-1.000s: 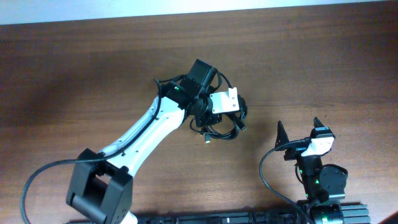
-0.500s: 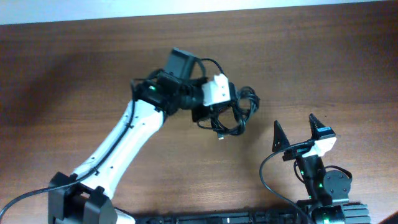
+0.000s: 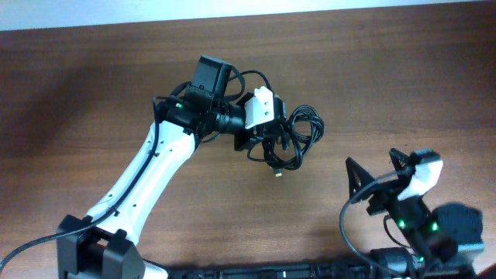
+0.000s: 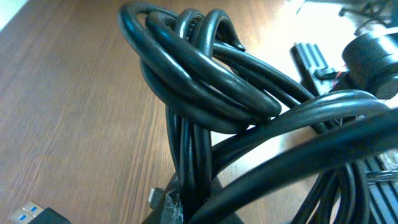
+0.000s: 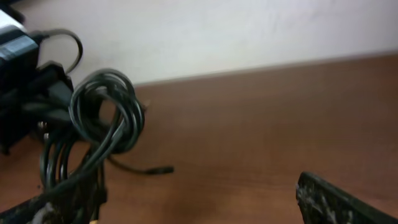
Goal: Untangle cables
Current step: 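Reach the right gripper toward the lifted bundle and grasp a cable loop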
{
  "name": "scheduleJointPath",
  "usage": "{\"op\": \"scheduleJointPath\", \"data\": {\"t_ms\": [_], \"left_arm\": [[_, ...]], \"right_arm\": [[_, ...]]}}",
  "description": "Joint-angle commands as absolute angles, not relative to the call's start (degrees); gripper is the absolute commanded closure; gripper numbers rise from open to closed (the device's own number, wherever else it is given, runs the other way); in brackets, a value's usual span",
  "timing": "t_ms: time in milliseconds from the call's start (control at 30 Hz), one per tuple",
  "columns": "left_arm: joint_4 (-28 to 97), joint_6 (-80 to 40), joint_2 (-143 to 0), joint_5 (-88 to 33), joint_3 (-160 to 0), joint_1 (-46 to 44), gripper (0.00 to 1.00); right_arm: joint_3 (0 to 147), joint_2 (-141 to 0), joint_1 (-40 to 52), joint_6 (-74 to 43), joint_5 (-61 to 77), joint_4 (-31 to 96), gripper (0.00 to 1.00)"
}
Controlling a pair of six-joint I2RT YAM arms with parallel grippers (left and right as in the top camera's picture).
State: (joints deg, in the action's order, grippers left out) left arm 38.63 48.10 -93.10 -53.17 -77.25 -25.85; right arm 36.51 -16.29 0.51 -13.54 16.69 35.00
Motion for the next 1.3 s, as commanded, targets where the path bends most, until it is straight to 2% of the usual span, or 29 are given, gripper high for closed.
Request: {"op": "scheduleJointPath", "data": {"t_ms": [0, 233, 433, 500, 533, 567, 633, 667, 767, 800, 900, 933, 967, 1100, 1267], "left_arm": [[38.6, 51.1, -91.1, -60.7, -78.8, -25.8, 1.0], [38.0, 55.0, -91.1, -65.6, -78.8, -25.8, 1.0], [36.4, 55.0, -91.1, -67.8, -78.8, -25.9, 1.0], [34.6, 55.0, -91.1, -70.5, -78.8, -25.9, 1.0], [33.8, 55.0, -91.1, -71.5, -78.8, -25.9, 1.0], [33.1, 55.0, -91.1, -71.9, -78.8, -25.9, 1.0], [32.2, 55.0, -91.1, -71.9, -78.8, -26.2, 1.0], [31.7, 55.0, -91.1, -71.9, -78.8, -26.5, 1.0], [30.2, 55.0, -91.1, -71.8, -78.8, -28.2, 1.0], [30.1, 55.0, -91.1, -71.6, -78.8, -28.5, 1.0], [30.1, 54.9, -91.1, -71.6, -78.8, -28.3, 1.0], [30.3, 54.9, -91.1, -71.0, -78.8, -28.3, 0.82], [30.3, 54.3, -91.1, -69.8, -78.8, -28.3, 0.02], [31.3, 41.2, -90.5, -57.9, -78.8, -24.4, 0.02], [37.3, 36.1, -89.5, -50.5, -78.8, -16.1, 0.02]], "right_arm": [[43.8, -26.0, 0.4, -14.0, 23.2, 37.8, 0.01], [50.5, -42.8, 0.4, -14.0, 43.9, 37.1, 0.01], [50.5, -46.6, 0.4, -14.0, 59.0, 28.0, 0.01], [50.5, -47.5, 0.4, -14.0, 60.0, 27.0, 0.06], [50.5, -48.0, 0.4, -14.0, 60.0, 27.0, 0.11], [50.5, -48.4, 0.4, -14.0, 60.1, 27.0, 0.21], [50.5, -49.0, 0.4, -14.0, 61.3, 26.9, 0.36], [50.5, -49.3, 0.4, -14.0, 61.6, 27.0, 0.48], [50.5, -50.1, 0.4, -14.0, 62.4, 27.0, 0.92], [50.5, -50.3, 0.4, -14.0, 62.4, 27.0, 0.96], [50.5, -50.4, 0.3, -14.0, 62.3, 26.9, 0.96], [50.5, -50.4, 0.3, -14.0, 61.4, 27.0, 0.96], [50.5, -50.4, 0.3, -14.0, 59.6, 27.3, 0.96], [50.5, -50.4, 0.3, -14.0, 52.8, 27.7, 0.96], [50.5, -50.4, 0.3, -13.8, 52.0, 27.2, 0.96]]}}
